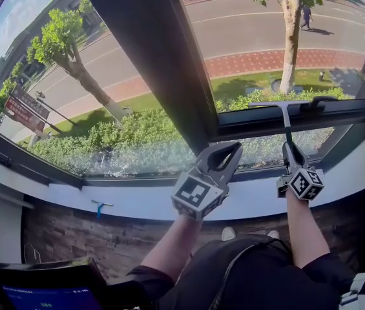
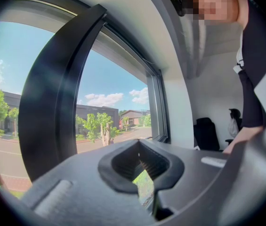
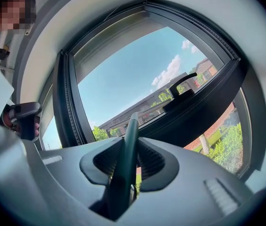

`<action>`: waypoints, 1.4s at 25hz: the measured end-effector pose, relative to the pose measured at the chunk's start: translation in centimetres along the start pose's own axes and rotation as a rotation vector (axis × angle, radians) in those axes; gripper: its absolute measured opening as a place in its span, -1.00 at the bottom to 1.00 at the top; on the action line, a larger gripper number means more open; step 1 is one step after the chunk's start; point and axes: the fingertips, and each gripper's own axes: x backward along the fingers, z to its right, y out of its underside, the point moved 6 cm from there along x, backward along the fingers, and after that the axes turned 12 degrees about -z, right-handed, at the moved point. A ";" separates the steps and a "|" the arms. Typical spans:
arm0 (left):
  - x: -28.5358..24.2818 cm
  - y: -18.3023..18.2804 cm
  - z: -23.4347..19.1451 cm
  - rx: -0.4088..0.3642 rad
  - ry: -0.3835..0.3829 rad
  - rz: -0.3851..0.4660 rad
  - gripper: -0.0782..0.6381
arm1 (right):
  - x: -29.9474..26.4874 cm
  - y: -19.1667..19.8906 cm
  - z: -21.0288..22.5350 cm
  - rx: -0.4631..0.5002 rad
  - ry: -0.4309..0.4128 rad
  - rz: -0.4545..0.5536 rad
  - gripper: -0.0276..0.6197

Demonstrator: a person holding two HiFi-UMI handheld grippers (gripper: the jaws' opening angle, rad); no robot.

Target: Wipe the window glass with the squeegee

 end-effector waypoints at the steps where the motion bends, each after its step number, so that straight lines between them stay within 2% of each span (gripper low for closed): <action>1: 0.0 0.0 0.0 0.000 0.000 0.000 -0.77 | 0.0 0.0 0.0 0.003 0.000 -0.003 -0.60; 18: 0.0 -0.1 -0.2 0.000 -0.004 0.021 -0.77 | 0.4 -0.5 -0.4 0.053 0.014 -0.057 -0.60; 22: -0.5 0.9 -0.4 0.003 -0.003 0.030 -0.77 | 0.9 0.2 0.1 0.065 0.007 -0.050 -0.60; 28: -1.2 0.0 -0.9 -0.001 0.000 0.064 -0.77 | 2.7 -4.0 -1.6 0.094 -0.045 0.066 -0.60; 32: 0.2 -0.6 -2.7 -0.015 0.014 0.091 -0.77 | 3.0 -7.8 -6.2 0.136 -0.084 0.169 -0.60; 35: 0.7 -1.8 -3.3 -0.029 0.028 0.110 -0.77 | 3.3 -12.1 -9.8 0.163 -0.119 0.256 -0.60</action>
